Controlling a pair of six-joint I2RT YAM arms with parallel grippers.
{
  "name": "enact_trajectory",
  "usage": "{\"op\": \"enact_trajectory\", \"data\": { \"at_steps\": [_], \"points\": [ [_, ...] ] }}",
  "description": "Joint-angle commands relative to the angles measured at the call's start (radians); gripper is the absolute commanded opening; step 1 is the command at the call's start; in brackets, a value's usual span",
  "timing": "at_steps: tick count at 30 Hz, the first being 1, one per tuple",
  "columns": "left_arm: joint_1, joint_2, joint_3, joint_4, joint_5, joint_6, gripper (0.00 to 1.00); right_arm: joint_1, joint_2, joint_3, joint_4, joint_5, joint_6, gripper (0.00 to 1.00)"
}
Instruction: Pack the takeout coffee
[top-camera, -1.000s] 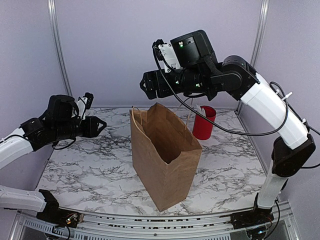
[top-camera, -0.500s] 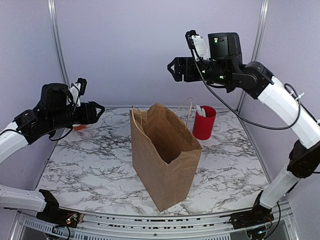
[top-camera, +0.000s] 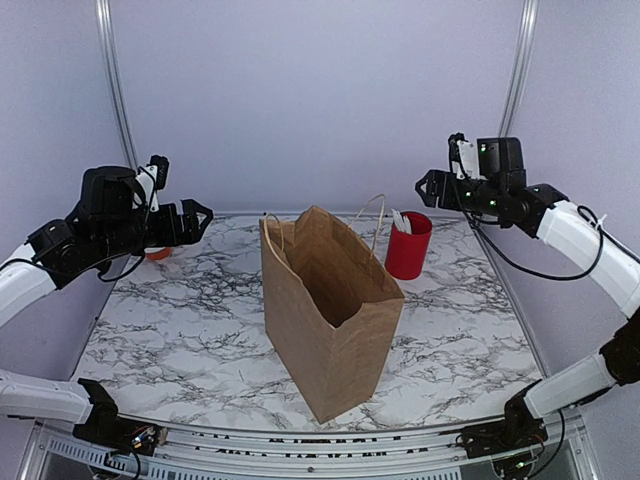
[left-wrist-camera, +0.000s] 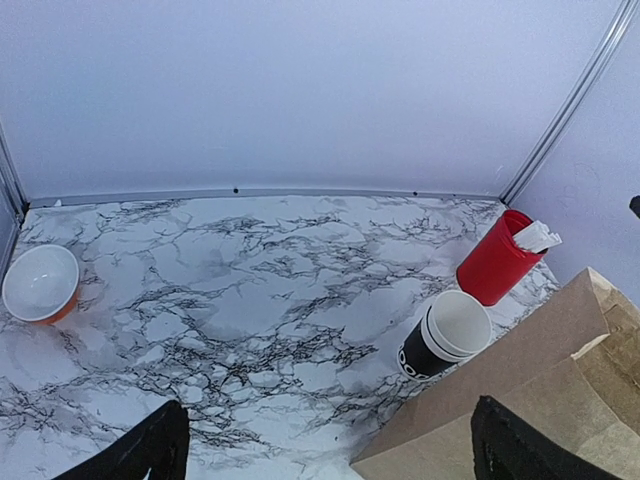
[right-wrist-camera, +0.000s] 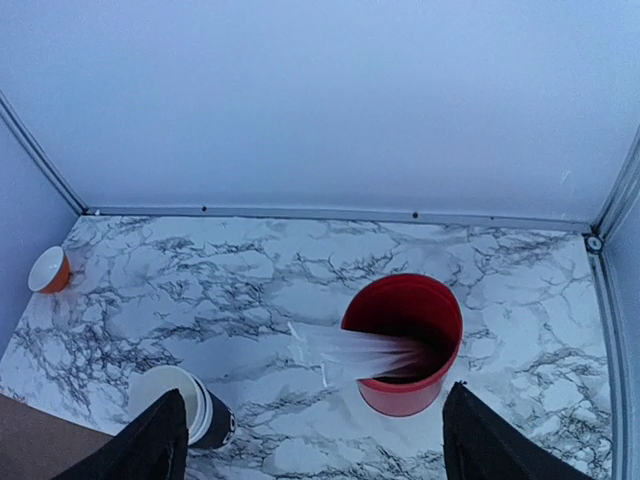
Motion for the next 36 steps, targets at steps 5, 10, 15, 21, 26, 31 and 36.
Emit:
{"op": "enact_trajectory", "data": {
  "at_steps": [5, 10, 15, 21, 26, 31, 36],
  "points": [
    [0.005, -0.034, -0.04, 0.001, -0.012, -0.031, 0.99, -0.113, 0.109, -0.046, 0.103, -0.153, 0.008, 0.77],
    [0.005, -0.069, -0.061, 0.001, -0.026, -0.045, 0.99, -0.113, 0.171, 0.011, 0.067, -0.182, -0.004, 0.68],
    [0.006, -0.101, -0.08, 0.004, -0.052, -0.075, 0.99, -0.113, 0.178, 0.013, 0.042, -0.229, 0.003, 0.64],
    [0.005, -0.112, -0.09, 0.02, -0.054, -0.099, 0.99, -0.105, 0.225, 0.033, 0.001, -0.238, -0.003, 0.53],
    [0.005, -0.111, -0.096, 0.024, -0.051, -0.112, 0.99, -0.089, 0.252, 0.06, -0.009, -0.207, -0.009, 0.48],
    [0.005, -0.113, -0.101, 0.025, -0.048, -0.117, 0.99, -0.084, 0.279, 0.079, -0.021, -0.197, -0.009, 0.44],
    [0.004, -0.116, -0.104, 0.025, -0.046, -0.117, 0.99, -0.057, 0.3, 0.093, -0.026, -0.185, -0.016, 0.43]
  ]
}}
